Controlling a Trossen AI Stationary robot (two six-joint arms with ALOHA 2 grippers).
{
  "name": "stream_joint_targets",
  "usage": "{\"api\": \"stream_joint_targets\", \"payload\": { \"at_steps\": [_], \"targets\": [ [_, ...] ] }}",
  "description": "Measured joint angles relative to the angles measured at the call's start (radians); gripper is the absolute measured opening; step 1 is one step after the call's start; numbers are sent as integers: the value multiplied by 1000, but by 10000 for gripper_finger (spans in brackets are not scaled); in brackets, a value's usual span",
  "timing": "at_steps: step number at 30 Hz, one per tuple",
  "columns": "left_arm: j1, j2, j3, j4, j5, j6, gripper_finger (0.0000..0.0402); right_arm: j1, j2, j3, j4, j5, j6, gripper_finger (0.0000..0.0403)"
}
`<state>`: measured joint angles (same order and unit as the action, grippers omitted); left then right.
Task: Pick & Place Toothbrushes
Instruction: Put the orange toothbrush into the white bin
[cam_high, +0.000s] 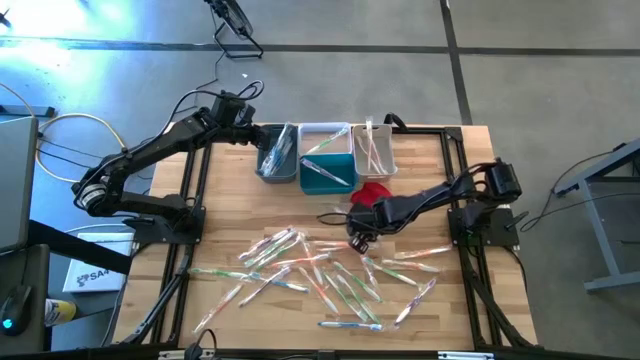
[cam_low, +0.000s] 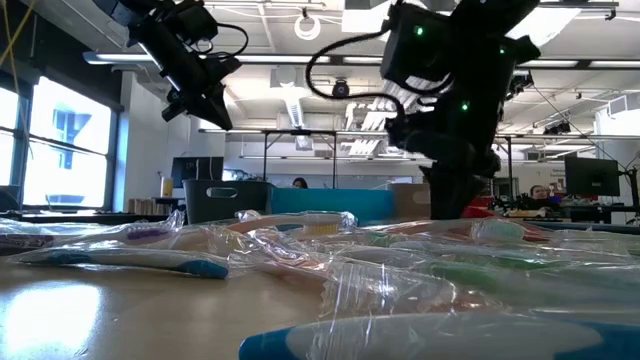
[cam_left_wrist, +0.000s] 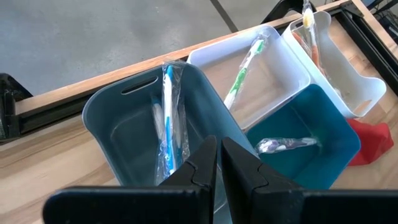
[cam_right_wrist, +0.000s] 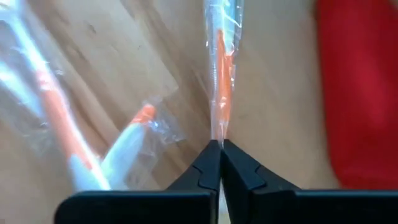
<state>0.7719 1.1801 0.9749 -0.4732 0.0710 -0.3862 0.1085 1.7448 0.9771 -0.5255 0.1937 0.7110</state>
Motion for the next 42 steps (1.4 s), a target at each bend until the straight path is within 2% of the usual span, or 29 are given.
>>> {"api": "stream_joint_targets", "payload": {
  "at_steps": [14, 25, 31, 42],
  "targets": [
    [0, 0, 0, 0, -2, 0, 19, -5, -251, 1, 10, 98, -91, 2],
    [0, 0, 0, 1, -3, -2, 19, -30, -465, 1, 19, 340, -88, 3],
    [0, 0, 0, 1, 1, -3, 19, -85, -525, 1, 60, 442, -88, 3],
    [0, 0, 0, 88, -4, -14, 19, -277, -539, 2, 141, 402, -90, 3]
  ]
}}
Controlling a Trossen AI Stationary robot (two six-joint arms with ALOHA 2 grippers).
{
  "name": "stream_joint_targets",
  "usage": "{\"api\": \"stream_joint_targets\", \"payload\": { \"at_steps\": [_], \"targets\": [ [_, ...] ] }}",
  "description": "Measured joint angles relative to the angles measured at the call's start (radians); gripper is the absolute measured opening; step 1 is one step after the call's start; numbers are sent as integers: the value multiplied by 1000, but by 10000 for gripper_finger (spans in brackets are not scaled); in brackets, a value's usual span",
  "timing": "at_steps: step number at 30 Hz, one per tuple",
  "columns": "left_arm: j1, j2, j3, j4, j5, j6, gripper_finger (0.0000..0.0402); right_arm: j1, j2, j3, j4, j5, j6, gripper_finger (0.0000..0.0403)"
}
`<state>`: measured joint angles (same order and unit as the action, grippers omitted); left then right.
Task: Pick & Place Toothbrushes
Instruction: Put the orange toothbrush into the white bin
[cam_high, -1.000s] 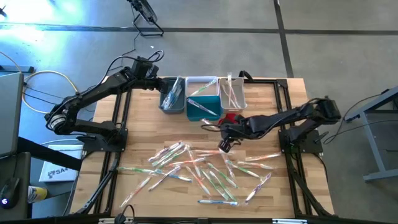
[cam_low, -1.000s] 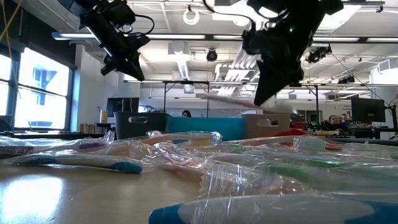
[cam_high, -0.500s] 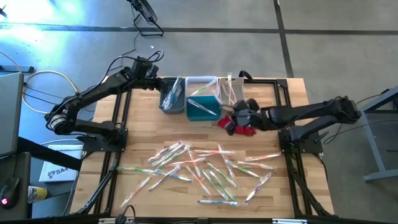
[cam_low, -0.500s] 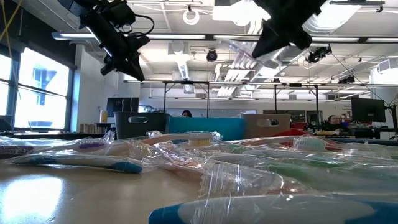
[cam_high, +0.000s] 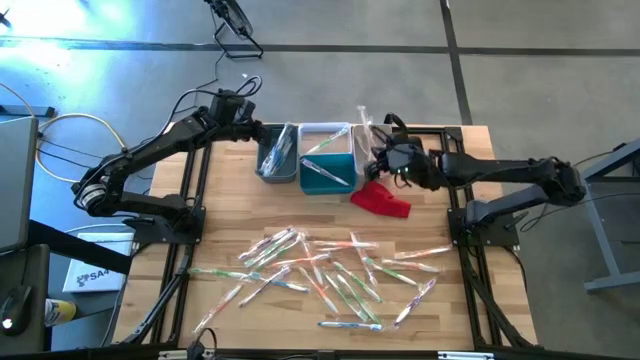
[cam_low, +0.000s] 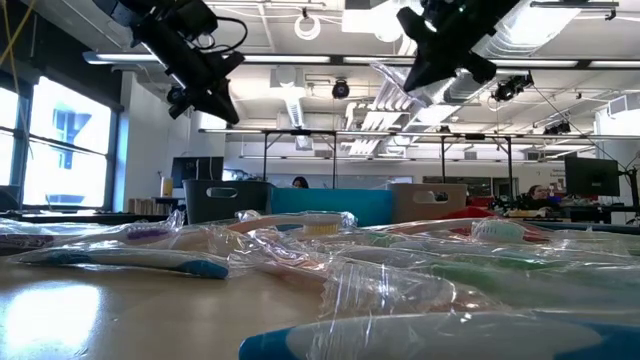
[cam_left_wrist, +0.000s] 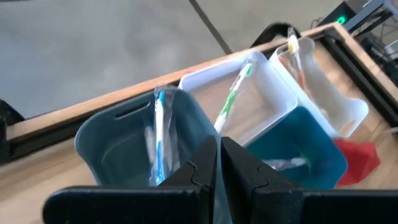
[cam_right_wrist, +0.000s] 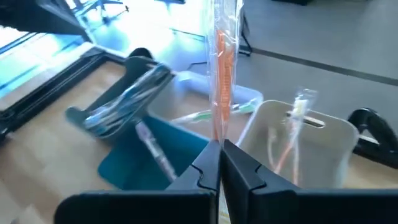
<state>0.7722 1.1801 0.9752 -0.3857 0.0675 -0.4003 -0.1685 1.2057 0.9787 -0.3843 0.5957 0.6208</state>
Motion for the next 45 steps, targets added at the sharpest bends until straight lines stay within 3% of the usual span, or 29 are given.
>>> {"api": "stream_joint_targets", "payload": {
  "at_steps": [9, 16, 27, 36, 45],
  "targets": [
    [0, 0, 0, 46, -2, -1, 19, -221, 30, 0, 60, -175, -145, 3],
    [0, 0, 0, 66, -10, -1, 19, -324, 135, 0, 104, -290, -230, 3],
    [0, 0, 0, 88, -11, 4, 19, -379, 296, 0, 103, -344, -358, 3],
    [0, 0, 0, 91, -69, 10, 19, -397, 307, 0, 10, -343, -390, 3],
    [0, 0, 0, 92, -86, 10, 19, -397, 307, -115, 168, -367, -385, 3]
  ]
}}
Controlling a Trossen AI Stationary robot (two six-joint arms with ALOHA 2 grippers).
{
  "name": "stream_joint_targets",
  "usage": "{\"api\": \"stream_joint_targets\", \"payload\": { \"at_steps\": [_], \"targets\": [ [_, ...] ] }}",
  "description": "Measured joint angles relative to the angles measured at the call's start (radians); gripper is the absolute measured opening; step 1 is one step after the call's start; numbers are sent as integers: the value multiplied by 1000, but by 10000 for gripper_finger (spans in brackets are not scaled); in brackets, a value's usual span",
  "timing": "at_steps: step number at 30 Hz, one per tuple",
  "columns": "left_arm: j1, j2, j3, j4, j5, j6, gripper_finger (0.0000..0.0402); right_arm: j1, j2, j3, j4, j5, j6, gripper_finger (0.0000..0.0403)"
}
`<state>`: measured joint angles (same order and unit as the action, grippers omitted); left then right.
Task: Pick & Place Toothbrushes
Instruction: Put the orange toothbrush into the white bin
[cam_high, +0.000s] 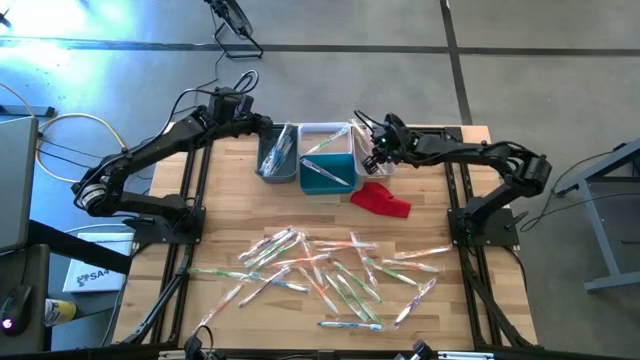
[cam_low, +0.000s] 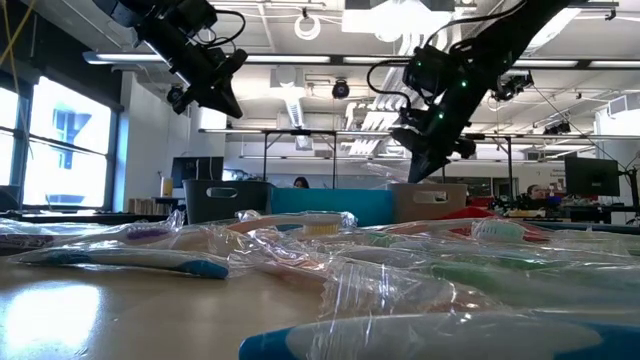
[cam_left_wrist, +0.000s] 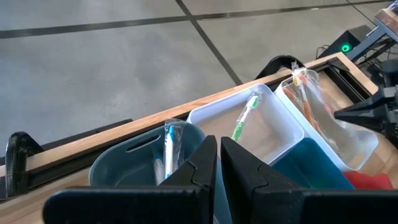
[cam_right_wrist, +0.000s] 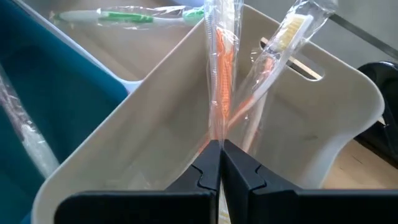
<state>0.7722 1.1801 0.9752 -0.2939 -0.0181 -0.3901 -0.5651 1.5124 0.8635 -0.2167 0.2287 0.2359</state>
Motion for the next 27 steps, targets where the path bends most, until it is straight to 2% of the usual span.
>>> {"api": "stream_joint_targets", "payload": {
  "at_steps": [15, 27],
  "targets": [
    [0, 0, 0, 0, 0, -5, 19, 0, 0, -35, 18, 30, 4, 3],
    [0, 0, 0, 0, 0, -8, 19, 0, 0, -35, -4, 1, 83, 3]
  ]
}}
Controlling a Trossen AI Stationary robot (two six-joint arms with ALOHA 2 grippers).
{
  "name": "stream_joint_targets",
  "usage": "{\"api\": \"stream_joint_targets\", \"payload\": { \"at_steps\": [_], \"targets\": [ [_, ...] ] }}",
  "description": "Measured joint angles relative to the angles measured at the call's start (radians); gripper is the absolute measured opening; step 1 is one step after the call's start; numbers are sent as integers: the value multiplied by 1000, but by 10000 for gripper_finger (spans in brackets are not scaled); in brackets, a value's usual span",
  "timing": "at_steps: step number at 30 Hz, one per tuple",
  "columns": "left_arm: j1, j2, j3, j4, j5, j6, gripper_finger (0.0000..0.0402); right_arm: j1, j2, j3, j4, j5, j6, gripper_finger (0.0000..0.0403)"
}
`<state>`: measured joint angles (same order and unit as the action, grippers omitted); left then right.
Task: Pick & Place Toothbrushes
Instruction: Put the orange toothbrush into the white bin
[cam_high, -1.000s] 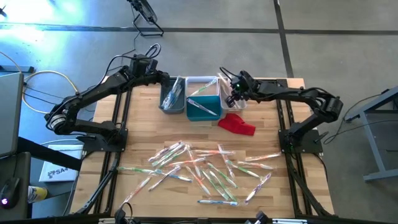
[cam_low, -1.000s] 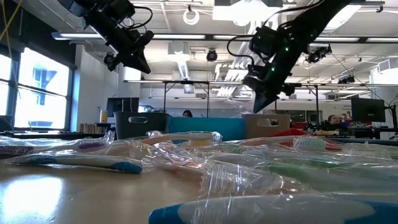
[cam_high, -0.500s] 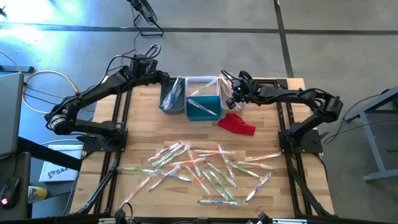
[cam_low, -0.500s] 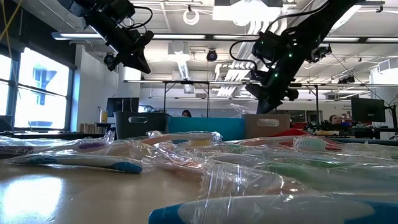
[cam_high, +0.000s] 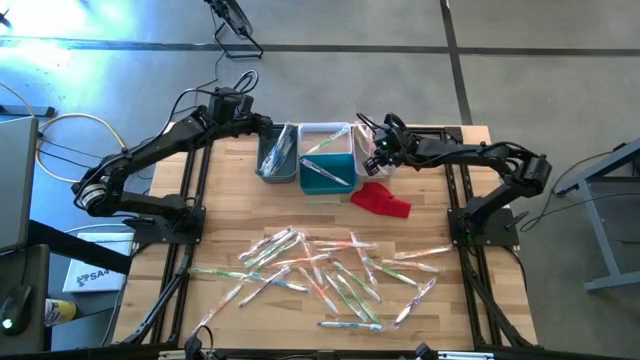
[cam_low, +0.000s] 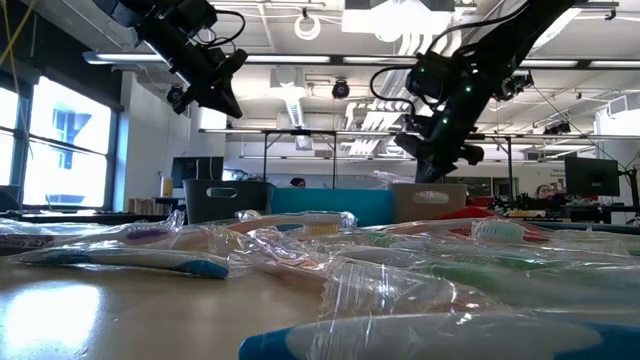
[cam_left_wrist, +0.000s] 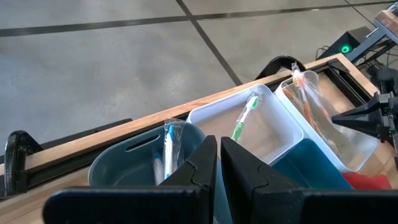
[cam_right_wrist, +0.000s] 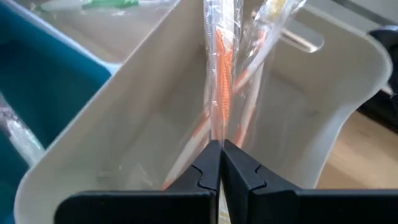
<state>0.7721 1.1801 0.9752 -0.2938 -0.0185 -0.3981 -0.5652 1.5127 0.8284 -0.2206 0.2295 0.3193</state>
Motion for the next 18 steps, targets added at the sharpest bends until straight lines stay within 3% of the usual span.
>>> {"api": "stream_joint_targets", "payload": {
  "at_steps": [18],
  "targets": [
    [0, 0, 0, 0, 0, 0, 19, 0, 0, 0, -60, -24, 24, 3]
  ]
}}
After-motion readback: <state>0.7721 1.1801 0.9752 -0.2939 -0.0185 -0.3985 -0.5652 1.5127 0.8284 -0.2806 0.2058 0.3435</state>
